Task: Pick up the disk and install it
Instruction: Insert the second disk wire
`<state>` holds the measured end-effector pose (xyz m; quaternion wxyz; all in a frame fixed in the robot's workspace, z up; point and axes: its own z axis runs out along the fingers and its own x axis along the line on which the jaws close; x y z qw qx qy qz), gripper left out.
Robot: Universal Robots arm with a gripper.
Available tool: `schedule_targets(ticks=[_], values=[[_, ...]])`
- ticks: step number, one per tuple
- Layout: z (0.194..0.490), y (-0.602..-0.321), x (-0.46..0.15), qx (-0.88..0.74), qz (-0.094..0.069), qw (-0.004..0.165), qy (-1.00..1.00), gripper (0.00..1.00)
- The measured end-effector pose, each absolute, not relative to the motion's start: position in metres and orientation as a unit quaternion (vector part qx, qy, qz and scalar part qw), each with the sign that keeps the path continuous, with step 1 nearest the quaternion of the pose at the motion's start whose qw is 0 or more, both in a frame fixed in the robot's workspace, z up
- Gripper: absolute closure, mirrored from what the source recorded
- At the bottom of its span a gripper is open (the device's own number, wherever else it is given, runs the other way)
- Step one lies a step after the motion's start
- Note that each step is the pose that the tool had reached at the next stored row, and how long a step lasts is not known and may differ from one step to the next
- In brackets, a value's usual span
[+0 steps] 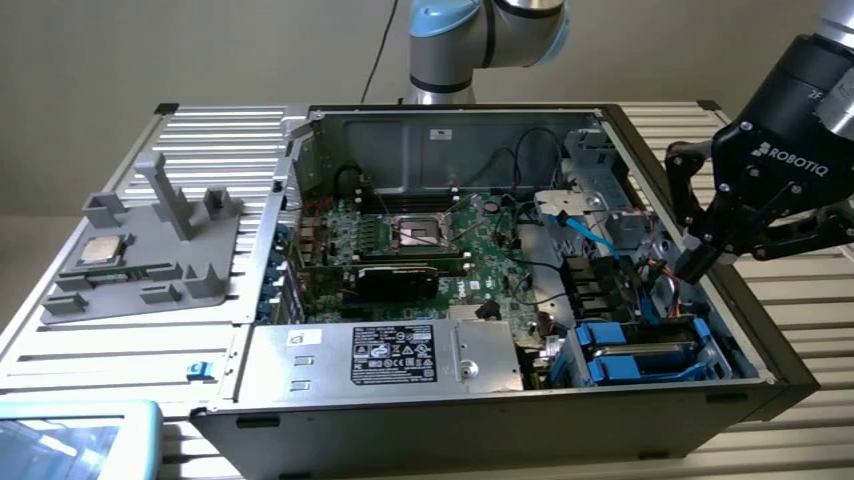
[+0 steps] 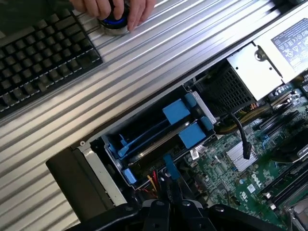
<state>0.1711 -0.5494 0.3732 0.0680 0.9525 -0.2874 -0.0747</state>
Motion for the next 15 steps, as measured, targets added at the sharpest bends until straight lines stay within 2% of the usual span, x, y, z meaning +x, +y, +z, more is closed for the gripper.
schedule_targets(ticks=[15], values=[[0.3738, -0.5497, 0.1707, 0.969, -0.093, -0.002, -0.231, 0.89]])
